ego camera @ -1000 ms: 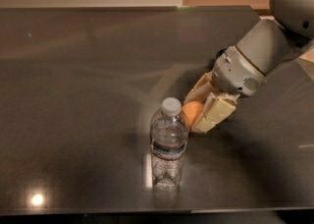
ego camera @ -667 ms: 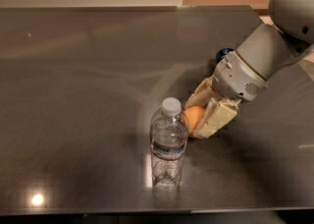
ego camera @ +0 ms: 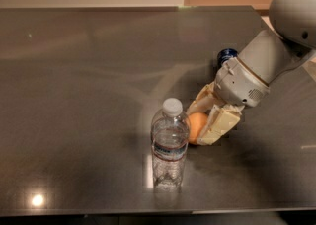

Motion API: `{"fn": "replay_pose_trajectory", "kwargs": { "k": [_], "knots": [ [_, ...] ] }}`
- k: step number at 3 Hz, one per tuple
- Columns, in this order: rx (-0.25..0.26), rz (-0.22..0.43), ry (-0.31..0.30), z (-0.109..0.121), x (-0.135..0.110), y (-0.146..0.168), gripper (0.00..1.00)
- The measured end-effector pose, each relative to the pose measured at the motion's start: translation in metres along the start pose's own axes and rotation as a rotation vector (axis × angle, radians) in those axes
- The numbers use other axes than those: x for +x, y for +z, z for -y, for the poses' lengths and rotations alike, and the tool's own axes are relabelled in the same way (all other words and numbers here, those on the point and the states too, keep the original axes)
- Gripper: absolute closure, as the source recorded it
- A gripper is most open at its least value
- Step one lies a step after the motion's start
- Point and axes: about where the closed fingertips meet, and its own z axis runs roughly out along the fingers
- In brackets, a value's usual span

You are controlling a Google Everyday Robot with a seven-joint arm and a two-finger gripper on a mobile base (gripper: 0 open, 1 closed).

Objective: Move orange near water bottle

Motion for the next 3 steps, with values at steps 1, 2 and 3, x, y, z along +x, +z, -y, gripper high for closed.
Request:
{"fn": "replay_pose_trajectory", "kwargs": {
  "k": [1, 2, 3],
  "knots": [
    [-0.02, 0.008, -0.017, -0.004, -0.001, 0.004, 0.35],
    [-0.038, 0.018, -0.022, -0.008, -0.001, 0.008, 0.11],
    [-0.046, 0.023, -0.004, -0.013, 0.001, 0.015, 0.0]
  ]
}}
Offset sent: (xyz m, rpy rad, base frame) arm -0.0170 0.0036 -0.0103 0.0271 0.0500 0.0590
